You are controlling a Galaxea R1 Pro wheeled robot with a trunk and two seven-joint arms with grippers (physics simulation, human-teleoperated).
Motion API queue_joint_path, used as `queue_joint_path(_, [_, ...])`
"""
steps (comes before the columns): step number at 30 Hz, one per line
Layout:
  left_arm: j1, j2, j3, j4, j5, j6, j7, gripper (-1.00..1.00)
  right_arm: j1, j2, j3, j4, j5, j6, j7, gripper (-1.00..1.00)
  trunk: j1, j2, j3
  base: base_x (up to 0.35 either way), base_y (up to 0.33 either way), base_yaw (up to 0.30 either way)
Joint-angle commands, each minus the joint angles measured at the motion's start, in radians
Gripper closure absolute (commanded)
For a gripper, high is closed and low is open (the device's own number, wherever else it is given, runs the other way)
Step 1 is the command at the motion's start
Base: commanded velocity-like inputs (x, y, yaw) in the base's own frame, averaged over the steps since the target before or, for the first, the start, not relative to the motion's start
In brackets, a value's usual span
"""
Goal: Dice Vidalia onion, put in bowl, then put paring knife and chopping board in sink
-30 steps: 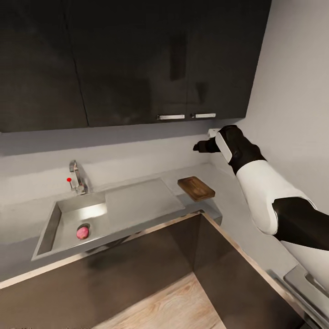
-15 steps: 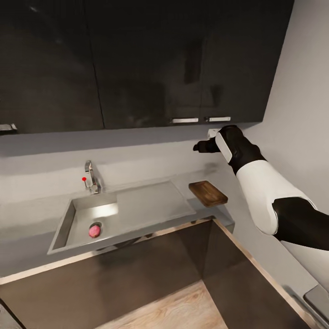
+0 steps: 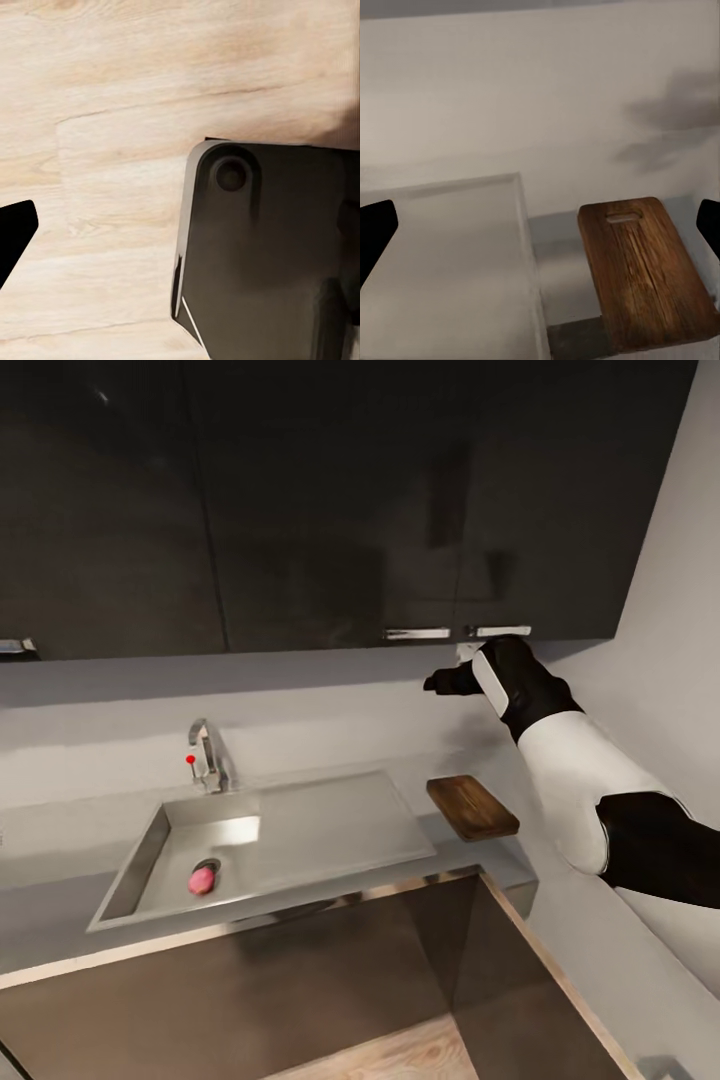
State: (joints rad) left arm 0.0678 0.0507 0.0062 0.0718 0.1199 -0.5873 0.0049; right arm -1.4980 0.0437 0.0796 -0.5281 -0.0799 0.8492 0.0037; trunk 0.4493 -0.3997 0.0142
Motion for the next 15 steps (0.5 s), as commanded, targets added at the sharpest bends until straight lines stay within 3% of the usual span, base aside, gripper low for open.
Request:
queue_joint_path(1, [0.0, 0.0, 0.0, 0.002, 0.003, -0.005, 0.0, -1.0, 0.0, -0.002, 0.005, -0.001, -0.008, 0.004, -0.003, -1.0, 0.001, 0.0, 0.001, 0.227, -0.237, 0.142])
queue_joint_path(5, [0.0, 0.0, 0.0, 0.002, 0.003, -0.005, 0.001, -1.0, 0.002, -0.007, 0.004, 0.02, -0.006, -0.024, -0.001, -1.0, 0.001, 0.0, 0.002, 0.18, -0.187, 0.053])
queue_joint_path(9, [0.0, 0.0, 0.0, 0.002, 0.003, -0.005, 0.0, -1.0, 0.002, -0.008, 0.004, 0.108, -0.006, -0.106, -0.001, -1.0, 0.001, 0.0, 0.002, 0.036, -0.037, 0.007])
queue_joint_path(15, [0.0, 0.0, 0.0, 0.002, 0.003, -0.005, 0.001, -1.0, 0.003, -0.008, 0.005, 0.144, 0.023, -0.141, 0.0, -1.0, 0.001, 0.0, 0.002, 0.005, -0.005, 0.001])
